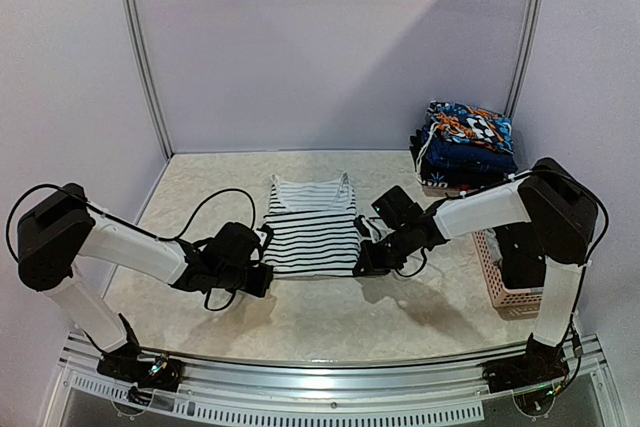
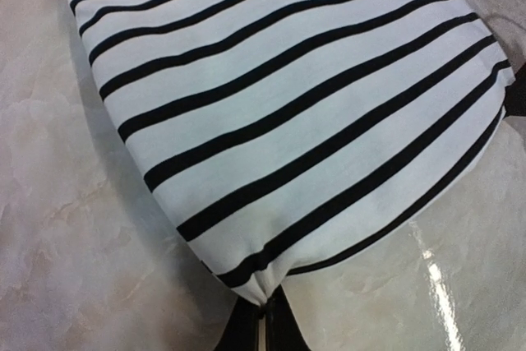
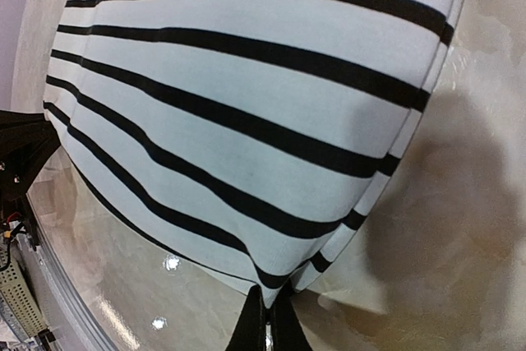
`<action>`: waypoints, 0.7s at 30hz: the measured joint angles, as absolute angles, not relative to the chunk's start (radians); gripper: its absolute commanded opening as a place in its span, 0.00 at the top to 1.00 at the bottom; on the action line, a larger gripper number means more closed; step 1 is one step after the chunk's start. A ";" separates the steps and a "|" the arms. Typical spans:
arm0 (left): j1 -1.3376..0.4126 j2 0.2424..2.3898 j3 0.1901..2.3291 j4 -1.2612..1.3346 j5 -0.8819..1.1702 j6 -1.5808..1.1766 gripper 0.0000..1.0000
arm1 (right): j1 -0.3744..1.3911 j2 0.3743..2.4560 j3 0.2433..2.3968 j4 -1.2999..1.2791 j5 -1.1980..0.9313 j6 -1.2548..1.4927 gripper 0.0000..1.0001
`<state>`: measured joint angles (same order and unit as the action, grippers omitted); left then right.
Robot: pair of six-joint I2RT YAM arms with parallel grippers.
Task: Fold and stack the mixed laundry pile
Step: Pick up the 2/3-rectangle-folded tank top from the center of the board.
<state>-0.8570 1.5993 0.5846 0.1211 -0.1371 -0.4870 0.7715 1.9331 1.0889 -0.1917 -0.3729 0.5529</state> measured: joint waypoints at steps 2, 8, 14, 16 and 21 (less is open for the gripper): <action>-0.857 1.598 0.585 0.120 -0.134 -0.487 1.00 | 0.772 1.933 1.089 -0.192 -0.373 0.553 1.00; -0.857 1.586 0.582 0.105 -0.116 -0.494 1.00 | 0.772 1.931 1.089 -0.196 -0.373 0.553 1.00; -0.857 1.579 0.580 0.096 -0.104 -0.506 1.00 | 0.772 1.924 1.081 -0.202 -0.373 0.553 1.00; -0.858 1.574 0.578 0.091 -0.100 -0.509 1.00 | 0.772 1.919 1.076 -0.203 -0.373 0.553 1.00; -0.867 1.546 0.575 0.076 -0.092 -0.519 1.00 | 0.773 1.899 1.061 -0.219 -0.372 0.553 1.00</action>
<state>-0.8669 1.5459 0.5747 0.0757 -0.0917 -0.5186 0.7731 1.8988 1.0611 -0.2192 -0.3721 0.5529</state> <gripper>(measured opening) 0.015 0.009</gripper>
